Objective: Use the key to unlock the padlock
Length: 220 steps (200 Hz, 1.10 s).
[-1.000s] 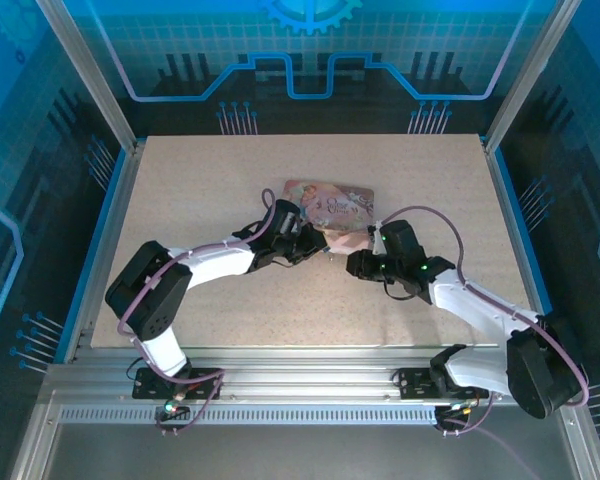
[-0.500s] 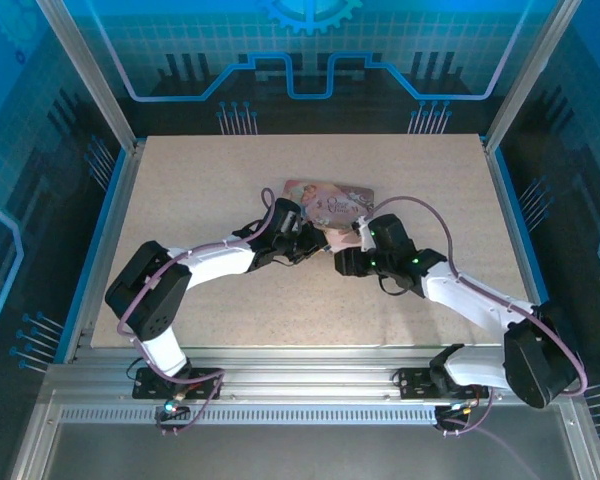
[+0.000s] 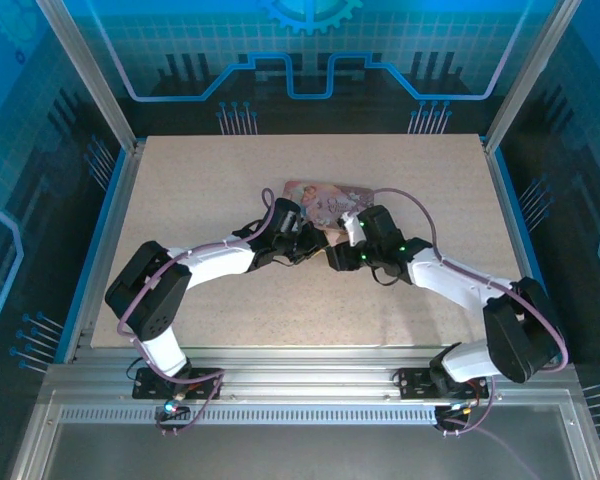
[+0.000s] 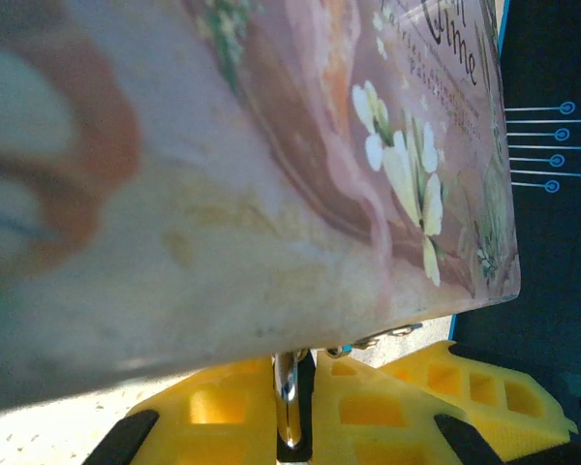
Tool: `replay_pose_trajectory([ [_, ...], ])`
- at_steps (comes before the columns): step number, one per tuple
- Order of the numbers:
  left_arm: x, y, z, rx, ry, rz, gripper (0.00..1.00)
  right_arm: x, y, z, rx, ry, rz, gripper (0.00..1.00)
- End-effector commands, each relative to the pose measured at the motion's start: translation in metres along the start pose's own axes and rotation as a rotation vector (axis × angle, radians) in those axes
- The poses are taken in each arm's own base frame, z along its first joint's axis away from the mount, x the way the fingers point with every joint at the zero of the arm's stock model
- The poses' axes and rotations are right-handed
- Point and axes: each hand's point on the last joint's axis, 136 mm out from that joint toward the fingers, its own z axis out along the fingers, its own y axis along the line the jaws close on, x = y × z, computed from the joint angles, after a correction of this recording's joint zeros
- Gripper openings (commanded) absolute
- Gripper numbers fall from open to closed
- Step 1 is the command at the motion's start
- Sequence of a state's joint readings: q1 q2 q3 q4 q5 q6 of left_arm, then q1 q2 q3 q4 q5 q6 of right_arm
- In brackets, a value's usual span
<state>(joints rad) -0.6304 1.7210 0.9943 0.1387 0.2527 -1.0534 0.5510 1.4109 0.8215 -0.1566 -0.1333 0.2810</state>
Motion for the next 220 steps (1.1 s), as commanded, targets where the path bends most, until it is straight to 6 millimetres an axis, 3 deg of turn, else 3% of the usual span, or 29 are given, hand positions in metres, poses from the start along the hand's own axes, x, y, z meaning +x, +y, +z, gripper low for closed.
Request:
replay_pose_trajectory([
  [1, -0.009, -0.045, -0.017, 0.124, -0.015, 0.028, 0.0, -0.014, 0.009, 0.002, -0.019, -0.019, -0.053, 0.46],
  [43, -0.011, -0.047, -0.018, 0.131, -0.017, 0.027, 0.0, -0.008, 0.009, 0.01, -0.015, 0.012, -0.071, 0.44],
  [47, -0.011, -0.047, -0.018, 0.131, -0.017, 0.026, 0.0, -0.018, 0.013, 0.008, -0.02, -0.008, -0.078, 0.44],
  [86, -0.012, -0.048, -0.018, 0.133, -0.015, 0.024, 0.0, -0.017, 0.013, 0.013, 0.001, 0.002, -0.101, 0.43],
  [150, -0.012, -0.048, -0.019, 0.137, -0.014, 0.021, 0.0, -0.016, 0.012, 0.011, 0.02, 0.01, -0.12, 0.41],
  [188, -0.012, -0.048, -0.02, 0.138, -0.016, 0.021, 0.0, -0.011, 0.007, 0.007, 0.046, 0.013, -0.121, 0.46],
  [220, -0.012, -0.046, -0.02, 0.135, -0.015, 0.019, 0.0, -0.015, 0.008, 0.0, 0.05, -0.018, -0.125, 0.43],
])
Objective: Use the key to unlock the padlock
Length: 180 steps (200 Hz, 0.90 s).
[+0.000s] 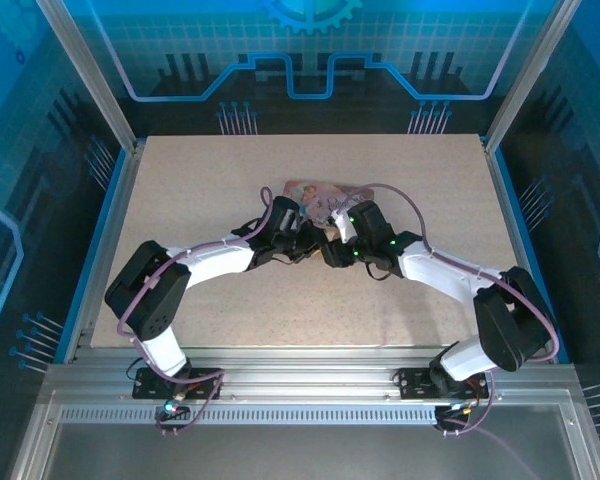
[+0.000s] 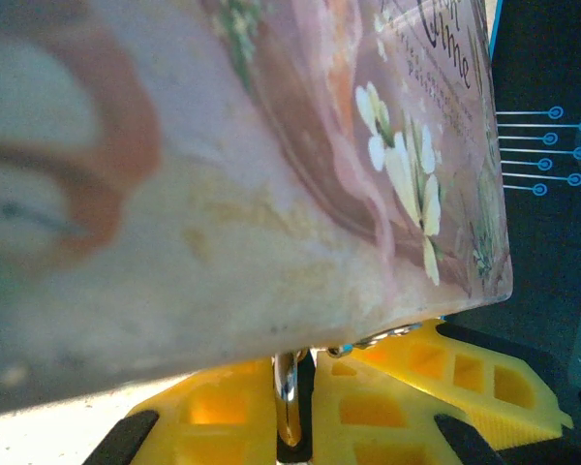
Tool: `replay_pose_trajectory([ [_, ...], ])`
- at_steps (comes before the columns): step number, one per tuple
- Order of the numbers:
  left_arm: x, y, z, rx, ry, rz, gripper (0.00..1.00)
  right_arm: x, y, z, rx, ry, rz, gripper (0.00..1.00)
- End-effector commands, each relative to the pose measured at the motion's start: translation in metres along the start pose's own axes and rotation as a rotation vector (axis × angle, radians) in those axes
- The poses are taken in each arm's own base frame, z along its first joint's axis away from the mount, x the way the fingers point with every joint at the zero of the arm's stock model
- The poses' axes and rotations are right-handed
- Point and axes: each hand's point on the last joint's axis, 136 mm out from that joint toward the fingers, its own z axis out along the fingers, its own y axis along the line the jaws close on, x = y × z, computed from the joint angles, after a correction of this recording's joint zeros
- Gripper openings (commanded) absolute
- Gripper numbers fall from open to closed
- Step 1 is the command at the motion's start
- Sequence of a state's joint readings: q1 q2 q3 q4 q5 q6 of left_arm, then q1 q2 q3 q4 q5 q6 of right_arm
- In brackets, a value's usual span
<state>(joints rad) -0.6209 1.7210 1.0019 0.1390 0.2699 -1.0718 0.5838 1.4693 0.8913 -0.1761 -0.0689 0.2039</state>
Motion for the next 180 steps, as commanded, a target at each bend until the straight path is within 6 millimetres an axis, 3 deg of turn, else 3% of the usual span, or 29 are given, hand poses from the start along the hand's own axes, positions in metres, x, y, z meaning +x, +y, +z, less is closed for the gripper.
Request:
replay_pose_trajectory([
  [1, -0.008, -0.044, -0.018, 0.123, -0.018, 0.041, 0.0, -0.004, 0.005, -0.009, 0.008, -0.023, -0.026, 0.43],
  [135, -0.012, -0.044, -0.021, 0.135, -0.026, 0.032, 0.0, 0.013, 0.002, 0.007, 0.05, 0.039, -0.064, 0.43],
  [180, -0.011, -0.043, -0.021, 0.135, -0.022, 0.027, 0.0, 0.01, 0.002, 0.007, 0.059, 0.028, -0.076, 0.37],
])
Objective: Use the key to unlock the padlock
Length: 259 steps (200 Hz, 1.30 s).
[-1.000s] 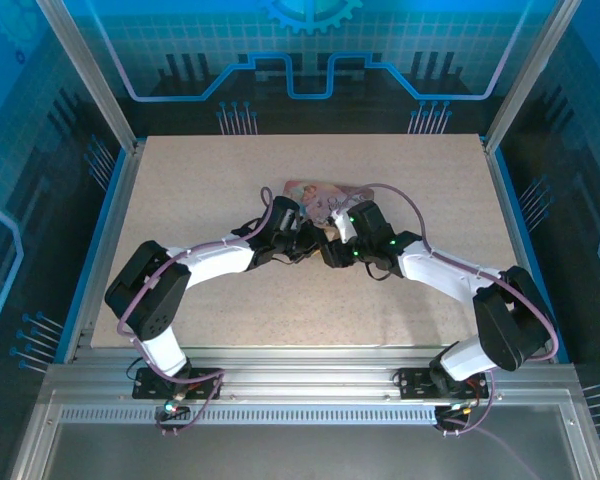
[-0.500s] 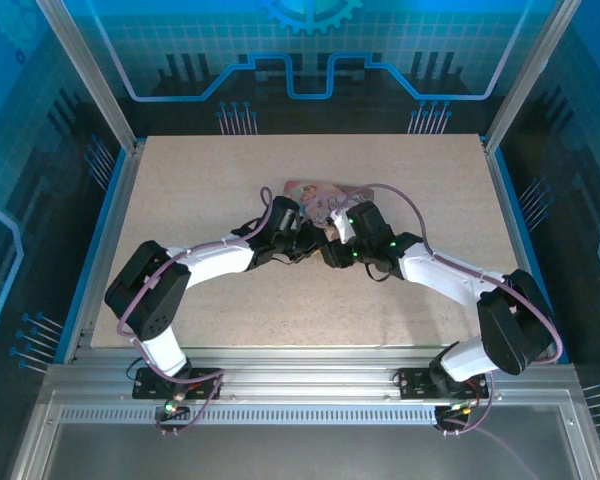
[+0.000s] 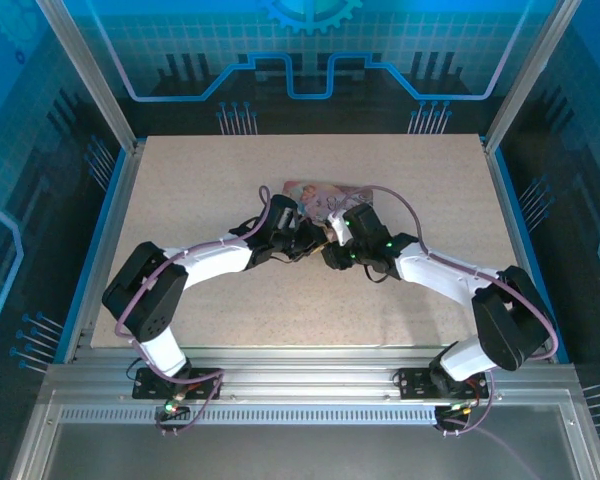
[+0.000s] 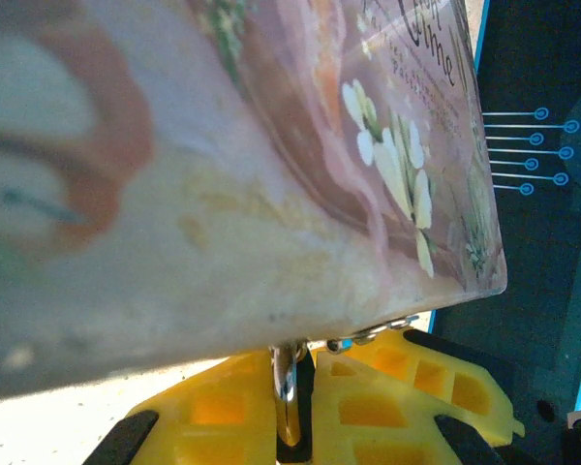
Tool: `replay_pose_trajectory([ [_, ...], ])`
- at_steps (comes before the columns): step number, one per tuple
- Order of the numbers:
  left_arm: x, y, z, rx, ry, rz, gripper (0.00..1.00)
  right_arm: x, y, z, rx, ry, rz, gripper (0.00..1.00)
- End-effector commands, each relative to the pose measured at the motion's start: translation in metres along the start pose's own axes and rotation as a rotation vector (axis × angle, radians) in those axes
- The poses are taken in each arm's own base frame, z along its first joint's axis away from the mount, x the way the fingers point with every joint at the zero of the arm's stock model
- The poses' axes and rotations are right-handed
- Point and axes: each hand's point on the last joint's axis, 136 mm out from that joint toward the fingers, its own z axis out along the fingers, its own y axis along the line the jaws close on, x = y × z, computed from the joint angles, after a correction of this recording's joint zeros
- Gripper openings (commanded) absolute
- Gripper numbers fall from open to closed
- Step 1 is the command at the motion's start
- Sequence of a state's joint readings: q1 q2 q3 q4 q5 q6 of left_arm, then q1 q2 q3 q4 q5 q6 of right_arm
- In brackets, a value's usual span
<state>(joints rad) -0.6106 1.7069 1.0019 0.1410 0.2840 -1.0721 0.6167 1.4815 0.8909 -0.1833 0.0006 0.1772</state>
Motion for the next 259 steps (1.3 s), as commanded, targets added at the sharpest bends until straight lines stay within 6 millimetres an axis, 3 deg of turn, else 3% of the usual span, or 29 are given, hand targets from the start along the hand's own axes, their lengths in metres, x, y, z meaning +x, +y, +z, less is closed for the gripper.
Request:
replay_pose_trajectory([
  [1, -0.008, -0.039, -0.016, 0.118, -0.021, 0.028, 0.0, 0.004, 0.003, 0.003, 0.009, 0.01, -0.026, 0.37],
  [51, -0.006, -0.036, -0.014, 0.117, -0.009, 0.026, 0.0, -0.002, 0.004, 0.001, 0.012, 0.002, -0.046, 0.33],
  [99, -0.003, -0.034, -0.013, 0.115, 0.0, 0.026, 0.0, -0.001, 0.01, 0.002, -0.026, 0.009, -0.063, 0.0],
  [163, 0.0, -0.026, -0.012, 0.107, 0.009, 0.027, 0.0, 0.006, 0.023, 0.005, -0.143, 0.023, -0.015, 0.0],
  [185, 0.001, -0.025, -0.013, 0.106, 0.014, 0.025, 0.0, 0.002, 0.017, -0.001, -0.102, 0.007, -0.011, 0.25],
  [193, 0.001, -0.025, -0.013, 0.107, 0.013, 0.025, 0.0, 0.01, 0.014, -0.002, -0.093, 0.017, -0.008, 0.27],
  [225, 0.001, -0.026, -0.012, 0.112, 0.018, 0.023, 0.0, 0.004, 0.011, -0.012, -0.068, -0.009, -0.008, 0.36],
  [259, 0.002, -0.026, -0.012, 0.113, 0.021, 0.022, 0.0, -0.002, 0.011, -0.019, -0.067, -0.028, -0.003, 0.39],
])
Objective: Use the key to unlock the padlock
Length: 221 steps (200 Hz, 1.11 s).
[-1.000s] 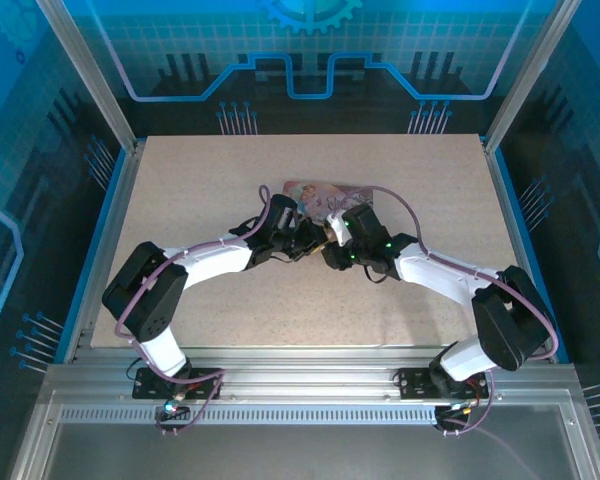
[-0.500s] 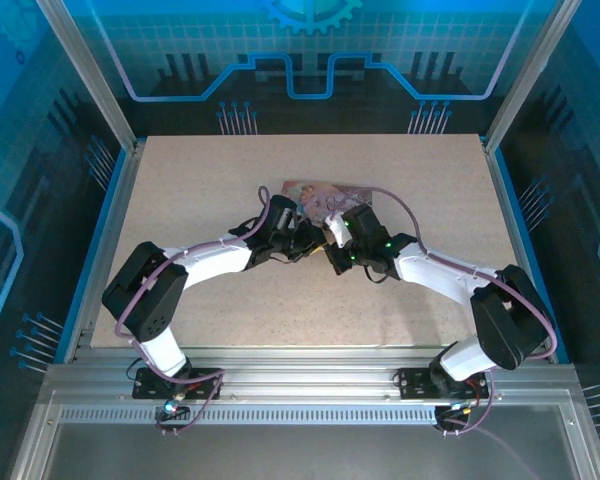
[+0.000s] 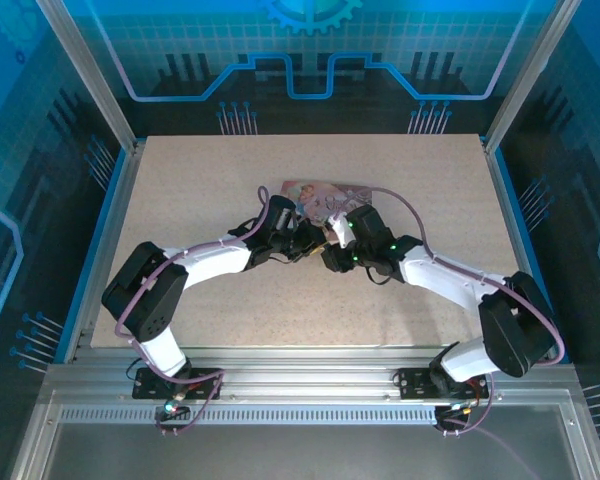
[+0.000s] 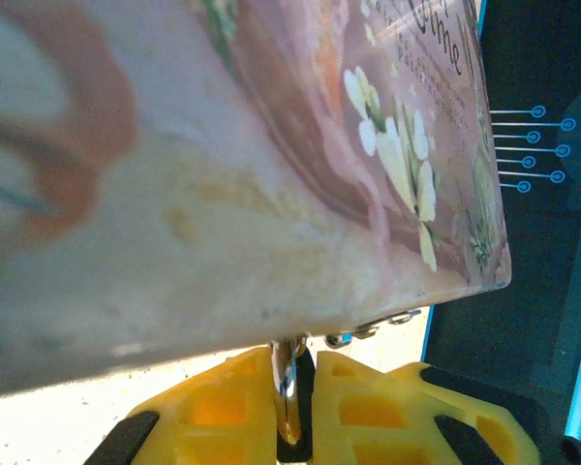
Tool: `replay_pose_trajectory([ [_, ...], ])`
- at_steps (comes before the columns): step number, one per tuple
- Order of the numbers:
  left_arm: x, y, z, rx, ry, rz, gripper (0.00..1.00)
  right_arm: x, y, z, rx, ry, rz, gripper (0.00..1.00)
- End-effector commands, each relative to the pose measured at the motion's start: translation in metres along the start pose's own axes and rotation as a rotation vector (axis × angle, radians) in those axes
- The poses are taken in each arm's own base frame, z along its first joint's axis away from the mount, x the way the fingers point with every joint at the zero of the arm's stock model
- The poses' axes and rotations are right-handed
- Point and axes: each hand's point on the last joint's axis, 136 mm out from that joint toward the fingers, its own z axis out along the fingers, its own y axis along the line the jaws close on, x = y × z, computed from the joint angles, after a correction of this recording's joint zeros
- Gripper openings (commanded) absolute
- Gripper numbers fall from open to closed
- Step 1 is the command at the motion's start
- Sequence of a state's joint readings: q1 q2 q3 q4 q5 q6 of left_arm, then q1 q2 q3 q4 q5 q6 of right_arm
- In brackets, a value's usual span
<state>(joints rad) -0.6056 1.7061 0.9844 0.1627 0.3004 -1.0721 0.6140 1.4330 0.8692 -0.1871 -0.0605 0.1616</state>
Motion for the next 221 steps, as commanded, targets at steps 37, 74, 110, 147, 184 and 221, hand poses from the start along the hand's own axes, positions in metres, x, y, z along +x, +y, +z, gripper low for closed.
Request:
replay_pose_trajectory([
  [37, 0.0, -0.028, -0.012, 0.1, 0.009, 0.021, 0.0, -0.005, 0.001, -0.009, -0.018, -0.024, 0.024, 0.4],
  [74, 0.0, -0.031, -0.012, 0.105, 0.009, 0.024, 0.0, -0.003, -0.002, -0.004, -0.023, -0.01, 0.039, 0.4],
  [110, -0.001, -0.033, -0.012, 0.109, 0.011, 0.024, 0.0, 0.0, -0.007, 0.0, 0.004, 0.008, 0.03, 0.39],
  [147, -0.001, -0.034, -0.011, 0.114, 0.015, 0.023, 0.0, -0.009, -0.012, 0.001, 0.029, -0.005, 0.012, 0.37],
  [184, 0.0, -0.033, -0.011, 0.113, 0.016, 0.022, 0.0, -0.015, -0.013, 0.001, 0.038, -0.016, 0.0, 0.33],
  [221, -0.001, -0.034, -0.011, 0.116, 0.017, 0.021, 0.0, -0.014, -0.013, 0.005, 0.033, 0.002, -0.006, 0.3],
])
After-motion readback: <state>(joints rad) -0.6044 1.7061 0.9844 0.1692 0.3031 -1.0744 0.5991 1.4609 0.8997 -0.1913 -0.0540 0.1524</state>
